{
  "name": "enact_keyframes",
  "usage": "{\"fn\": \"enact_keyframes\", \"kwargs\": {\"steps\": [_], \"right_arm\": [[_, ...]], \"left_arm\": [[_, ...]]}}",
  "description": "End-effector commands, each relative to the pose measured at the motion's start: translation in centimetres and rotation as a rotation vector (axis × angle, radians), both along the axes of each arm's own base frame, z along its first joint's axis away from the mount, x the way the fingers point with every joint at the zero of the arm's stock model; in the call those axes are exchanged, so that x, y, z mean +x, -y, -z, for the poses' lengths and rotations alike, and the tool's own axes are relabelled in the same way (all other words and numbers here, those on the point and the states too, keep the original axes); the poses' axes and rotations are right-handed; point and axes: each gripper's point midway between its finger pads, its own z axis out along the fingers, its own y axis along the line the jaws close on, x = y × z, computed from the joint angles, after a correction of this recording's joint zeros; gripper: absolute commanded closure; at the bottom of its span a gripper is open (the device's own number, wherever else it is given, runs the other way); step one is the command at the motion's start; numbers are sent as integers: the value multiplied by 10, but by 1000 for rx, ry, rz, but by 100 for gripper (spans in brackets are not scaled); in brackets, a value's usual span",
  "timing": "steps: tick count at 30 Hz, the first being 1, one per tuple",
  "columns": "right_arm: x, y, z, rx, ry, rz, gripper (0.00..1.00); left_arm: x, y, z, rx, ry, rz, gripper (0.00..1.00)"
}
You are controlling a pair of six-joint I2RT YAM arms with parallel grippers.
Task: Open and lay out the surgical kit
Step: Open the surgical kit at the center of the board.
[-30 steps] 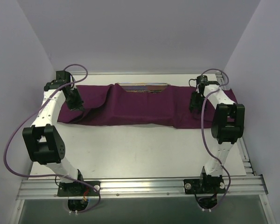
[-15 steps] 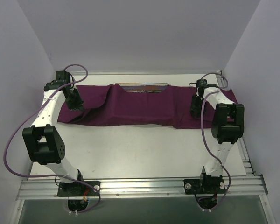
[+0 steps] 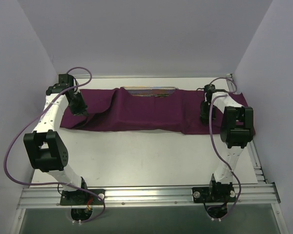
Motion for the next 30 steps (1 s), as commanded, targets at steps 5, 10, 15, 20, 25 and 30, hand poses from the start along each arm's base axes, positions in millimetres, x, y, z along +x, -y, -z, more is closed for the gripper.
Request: {"fn": "enact_keyframes", "kwargs": {"steps": [5,10,15,20,25,30], "right_arm": [[0,10,-8,-57,-15,16,97],[12,16,-49,-86,68,38,100],[28,35,-102,-98,191,88,100],[46,53,-137,25,383,176,100],[44,63,-159,-13,502,201,100],[39,82,-198,-39,633,247,100]], "left_arm": [[4,-2,-15,1,50,5,98],[3,-5,-14,-4,44,-8,98],[3,-21,-17,-80,54,-78,98],[7,-38,-26,-169,83,-171,98],[12,-45,-48,-221,192,-209,98],[-7,-70,-76,-226,296,-272,98]]}}
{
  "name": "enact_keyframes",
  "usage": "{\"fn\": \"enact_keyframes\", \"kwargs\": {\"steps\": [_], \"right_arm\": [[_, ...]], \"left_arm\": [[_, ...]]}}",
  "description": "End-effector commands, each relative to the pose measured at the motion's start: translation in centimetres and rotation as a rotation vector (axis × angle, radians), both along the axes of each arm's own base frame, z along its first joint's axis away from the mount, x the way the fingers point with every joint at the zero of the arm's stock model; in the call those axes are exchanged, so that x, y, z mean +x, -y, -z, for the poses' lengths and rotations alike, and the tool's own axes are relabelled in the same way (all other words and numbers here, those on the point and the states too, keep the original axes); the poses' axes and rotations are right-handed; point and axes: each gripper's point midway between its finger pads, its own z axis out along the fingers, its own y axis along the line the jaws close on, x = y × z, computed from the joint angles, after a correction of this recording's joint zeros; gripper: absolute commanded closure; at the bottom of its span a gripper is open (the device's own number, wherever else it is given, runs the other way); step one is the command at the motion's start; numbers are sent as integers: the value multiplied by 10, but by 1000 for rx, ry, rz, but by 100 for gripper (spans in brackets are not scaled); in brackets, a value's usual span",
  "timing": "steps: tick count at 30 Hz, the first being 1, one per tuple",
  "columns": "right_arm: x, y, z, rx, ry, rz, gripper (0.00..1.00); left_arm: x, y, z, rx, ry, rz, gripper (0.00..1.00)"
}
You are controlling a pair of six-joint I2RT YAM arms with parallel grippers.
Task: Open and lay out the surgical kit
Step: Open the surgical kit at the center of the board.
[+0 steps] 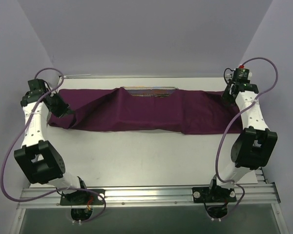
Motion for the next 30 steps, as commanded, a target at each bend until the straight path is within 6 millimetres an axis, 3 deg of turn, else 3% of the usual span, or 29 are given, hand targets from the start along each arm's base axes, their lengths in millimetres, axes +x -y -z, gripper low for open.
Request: {"fn": "enact_keyframes", "kwargs": {"steps": [1,9,11,12,16,21,26,27,30], "right_arm": [[-2,11,-49,-32,152,39,100],[-28,22,-94,-67,295,107,100],[-40,29,-116,-72,372,139,100],[-46,31,-112,-63,372,154,100],[-68,32,-131,-46,436,177,100],[-86,39,-134,-74,478,244,100],[-102,39,-144,-72,557,296,100],[-112,40,-153,-86,592,313,100],[-125,41,-156,-99,621,352,100]], "left_arm": [[-5,-15,-45,-16,169,-52,98],[-29,-21,-106,-23,361,-148,98],[-37,-31,-117,-11,379,-194,98],[-44,-31,-127,-1,394,-206,98],[-61,-39,-140,42,406,-256,98],[-93,-65,-128,110,369,-423,98],[-117,-71,-83,39,278,-554,98],[-121,-71,-81,43,277,-567,98],[-126,-71,-83,76,301,-560,98]]}}
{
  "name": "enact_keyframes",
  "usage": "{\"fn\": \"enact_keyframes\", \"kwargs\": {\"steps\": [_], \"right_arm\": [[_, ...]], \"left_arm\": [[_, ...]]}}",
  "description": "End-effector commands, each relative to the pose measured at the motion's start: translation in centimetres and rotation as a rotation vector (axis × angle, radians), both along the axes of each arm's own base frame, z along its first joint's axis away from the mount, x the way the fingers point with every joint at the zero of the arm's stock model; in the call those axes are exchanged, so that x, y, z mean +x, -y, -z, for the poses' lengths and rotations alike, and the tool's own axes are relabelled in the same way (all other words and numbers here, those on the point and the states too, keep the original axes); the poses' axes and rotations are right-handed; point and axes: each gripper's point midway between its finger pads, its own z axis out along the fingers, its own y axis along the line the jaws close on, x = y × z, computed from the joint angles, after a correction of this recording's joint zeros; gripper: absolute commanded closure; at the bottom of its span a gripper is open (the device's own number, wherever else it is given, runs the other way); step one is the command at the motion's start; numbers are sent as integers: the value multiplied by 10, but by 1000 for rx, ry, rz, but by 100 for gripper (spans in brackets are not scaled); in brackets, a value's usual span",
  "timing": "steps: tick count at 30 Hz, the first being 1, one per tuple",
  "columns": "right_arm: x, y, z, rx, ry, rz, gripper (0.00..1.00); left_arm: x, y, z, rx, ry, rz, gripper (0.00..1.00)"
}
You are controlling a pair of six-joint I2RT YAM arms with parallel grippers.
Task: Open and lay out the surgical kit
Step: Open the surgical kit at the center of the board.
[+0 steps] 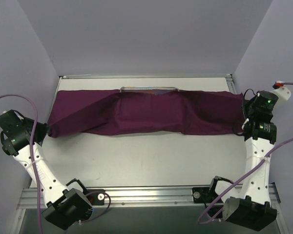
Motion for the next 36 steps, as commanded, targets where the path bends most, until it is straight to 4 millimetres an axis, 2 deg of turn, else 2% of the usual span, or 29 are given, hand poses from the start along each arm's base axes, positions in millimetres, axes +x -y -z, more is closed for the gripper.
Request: {"fn": "enact_keyframes", "kwargs": {"steps": [1,3,4,7,8,10,12,13,14,15,16,17,18,19,21,22,24,26,27,28,30,31,32,34,35,36], "right_arm": [[-23,10,-45,-49,171,106,100],[-34,5,-51,-48,210,102,100],[-38,6,-49,-48,207,119,100],[-48,7,-46,-42,197,153,100],[-50,8,-46,-40,198,160,100],[-53,6,-42,-18,183,164,100],[-51,-1,-42,-4,177,127,100],[-50,-3,-38,-3,163,108,100],[-50,-4,-33,-3,141,96,100],[-49,-4,-25,-6,101,92,100],[-54,-2,-13,-7,44,103,100],[-57,2,-5,-11,8,124,100],[-63,11,6,-21,-41,178,100],[-71,14,21,-20,-100,205,100],[-81,19,36,-30,-159,251,100],[-98,27,46,-47,-228,323,100],[-114,35,46,-21,-228,455,100],[-125,40,44,-35,-256,521,100],[-126,43,51,-8,-280,571,100],[-145,46,59,-19,-366,643,100],[-155,50,73,-15,-462,737,100],[-177,47,78,12,-507,851,100],[-184,49,77,0,-528,908,100],[-188,45,90,27,-608,920,100],[-200,48,97,63,-639,961,100],[-206,39,107,155,-635,963,100]], "left_arm": [[-7,-4,-14,62,44,-33,98],[-16,-5,-25,132,44,-38,98],[-23,-12,-26,180,18,-74,98],[-36,-8,-28,239,17,-108,98],[-36,-7,-31,259,39,-112,98],[-36,1,-25,266,59,-92,98],[-30,4,-28,291,103,-60,98],[-27,8,-21,282,107,-36,98],[-19,16,-24,259,154,9,98],[-15,24,-23,239,180,37,98],[-10,31,-11,192,187,62,98],[-2,35,-15,167,239,78,97],[2,42,-11,127,251,103,96],[6,46,-8,76,270,104,96],[18,55,4,5,302,153,96],[22,58,6,-11,317,174,96],[30,53,15,-30,301,165,96],[39,54,13,-63,325,177,96],[44,54,18,-91,318,183,98],[47,55,17,-107,325,188,98],[57,51,17,-134,340,185,98],[60,51,18,-144,340,186,98],[65,51,20,-164,340,196,98],[69,50,25,-182,340,197,98],[72,51,23,-190,360,207,98],[73,52,25,-197,362,210,98]]}}
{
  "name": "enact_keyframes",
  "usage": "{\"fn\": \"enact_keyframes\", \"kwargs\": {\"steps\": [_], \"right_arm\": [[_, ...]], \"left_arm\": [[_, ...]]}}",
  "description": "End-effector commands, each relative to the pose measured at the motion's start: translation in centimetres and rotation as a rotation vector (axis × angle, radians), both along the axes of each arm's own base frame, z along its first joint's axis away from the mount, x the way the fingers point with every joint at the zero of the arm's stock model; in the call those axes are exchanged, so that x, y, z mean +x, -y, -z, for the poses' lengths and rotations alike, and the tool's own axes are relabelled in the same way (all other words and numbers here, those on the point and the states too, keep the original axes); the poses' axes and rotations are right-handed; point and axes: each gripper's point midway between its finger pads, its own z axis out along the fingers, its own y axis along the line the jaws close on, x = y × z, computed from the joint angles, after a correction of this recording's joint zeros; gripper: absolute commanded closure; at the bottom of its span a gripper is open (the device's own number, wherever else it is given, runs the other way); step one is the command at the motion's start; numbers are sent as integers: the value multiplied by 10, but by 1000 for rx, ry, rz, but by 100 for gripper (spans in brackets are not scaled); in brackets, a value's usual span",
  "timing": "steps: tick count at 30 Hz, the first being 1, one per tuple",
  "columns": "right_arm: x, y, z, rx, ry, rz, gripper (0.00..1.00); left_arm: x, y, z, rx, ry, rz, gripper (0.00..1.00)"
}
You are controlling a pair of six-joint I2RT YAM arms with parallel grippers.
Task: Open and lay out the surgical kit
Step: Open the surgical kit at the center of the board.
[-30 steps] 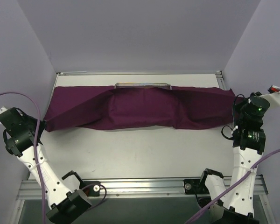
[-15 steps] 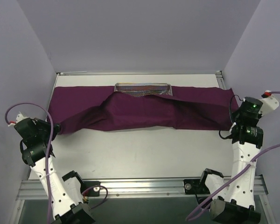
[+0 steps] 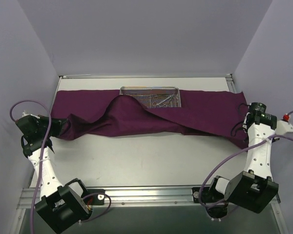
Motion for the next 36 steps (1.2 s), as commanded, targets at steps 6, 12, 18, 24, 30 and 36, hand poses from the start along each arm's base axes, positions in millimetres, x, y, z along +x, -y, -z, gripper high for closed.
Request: {"fn": "enact_keyframes", "kwargs": {"steps": [6,12,18,24,30,36], "right_arm": [[-90,-14,15,61,-22,275,100],[-103,-5,-21,17,-15,233,100],[-100,-11,-16,55,-3,191,42],[-37,-19,-22,162,137,-102,10],[20,-67,-44,123,293,-495,7],[95,-158,-4,296,419,-865,19]], "left_arm": [[13,11,-8,-15,132,63,98],[8,16,-16,8,153,87,98],[3,23,-35,48,242,131,98],[-1,27,-36,82,267,143,97],[-4,24,-30,98,236,137,98],[-17,22,-22,165,173,125,98]]}}
